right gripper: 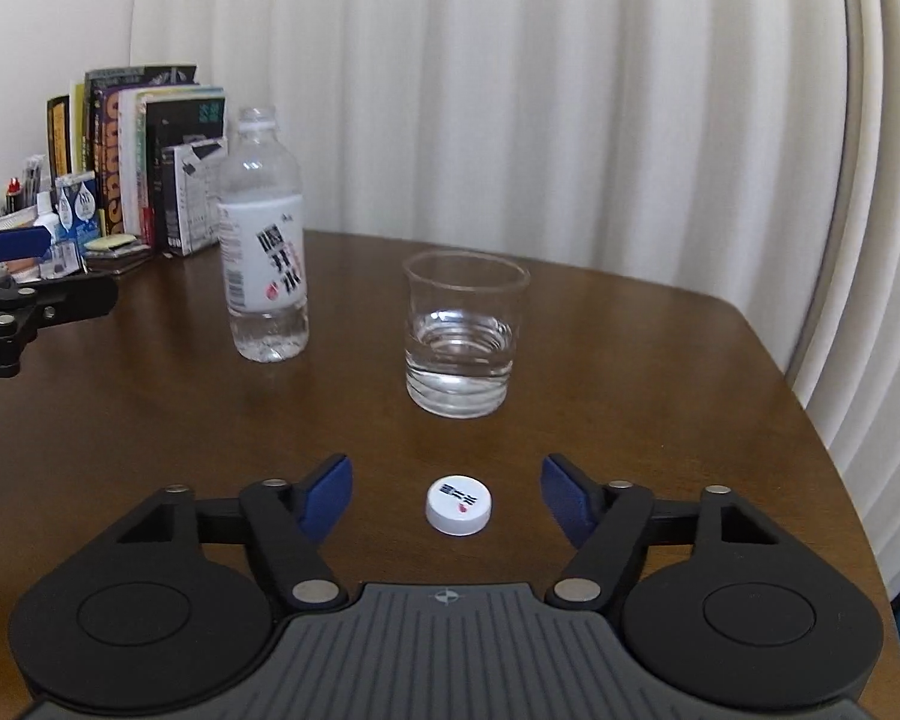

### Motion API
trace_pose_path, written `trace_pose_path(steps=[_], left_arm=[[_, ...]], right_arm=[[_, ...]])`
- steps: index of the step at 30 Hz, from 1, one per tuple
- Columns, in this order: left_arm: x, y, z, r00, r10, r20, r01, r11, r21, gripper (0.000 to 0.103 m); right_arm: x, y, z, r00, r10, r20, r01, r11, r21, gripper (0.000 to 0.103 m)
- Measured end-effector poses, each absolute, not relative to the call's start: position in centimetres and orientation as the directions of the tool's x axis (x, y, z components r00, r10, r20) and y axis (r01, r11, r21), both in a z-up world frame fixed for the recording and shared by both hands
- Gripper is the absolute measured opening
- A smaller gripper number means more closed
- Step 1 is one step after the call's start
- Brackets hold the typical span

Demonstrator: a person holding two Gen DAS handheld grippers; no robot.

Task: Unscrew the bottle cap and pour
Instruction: 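Close the right tool on the white cap while the left tool approaches the bottle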

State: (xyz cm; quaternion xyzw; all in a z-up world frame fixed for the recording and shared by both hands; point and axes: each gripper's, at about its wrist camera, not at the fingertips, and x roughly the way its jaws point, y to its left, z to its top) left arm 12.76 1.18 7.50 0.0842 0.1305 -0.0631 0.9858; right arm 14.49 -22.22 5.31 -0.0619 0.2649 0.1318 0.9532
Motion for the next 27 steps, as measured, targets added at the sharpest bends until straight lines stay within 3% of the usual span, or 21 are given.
trace_pose_path(steps=[2, 10, 14, 20, 22, 27], left_arm=[[13.2, 1.2, 7.3, 0.955, -0.105, -0.276, 0.151, 0.977, 0.149, 0.103], [14.6, 1.2, 6.8, 0.95, -0.113, -0.292, 0.161, 0.976, 0.144, 0.103], [15.1, 1.3, 6.7, 0.948, -0.12, -0.294, 0.168, 0.975, 0.144, 0.103], [15.8, 1.4, 6.6, 0.946, -0.129, -0.297, 0.178, 0.974, 0.143, 0.103], [16.1, 1.4, 6.5, 0.945, -0.132, -0.298, 0.181, 0.973, 0.143, 0.103], [16.7, 1.7, 6.3, 0.938, -0.177, -0.299, 0.224, 0.966, 0.13, 0.103]], right_arm=[[15.4, -22.5, 5.0, 0.802, 0.232, -0.551, -0.298, 0.954, -0.032, 0.058], [17.0, -22.3, 4.3, 0.768, 0.237, -0.596, -0.329, 0.943, -0.049, 0.055], [17.7, -22.3, 3.9, 0.748, 0.24, -0.618, -0.339, 0.94, -0.045, 0.043], [18.3, -22.3, 3.5, 0.736, 0.247, -0.63, -0.345, 0.938, -0.036, 0.038], [18.4, -22.3, 3.5, 0.733, 0.253, -0.631, -0.351, 0.936, -0.032, 0.032], [18.5, -22.1, 3.6, 0.735, 0.248, -0.631, -0.355, 0.934, -0.046, 0.032]])
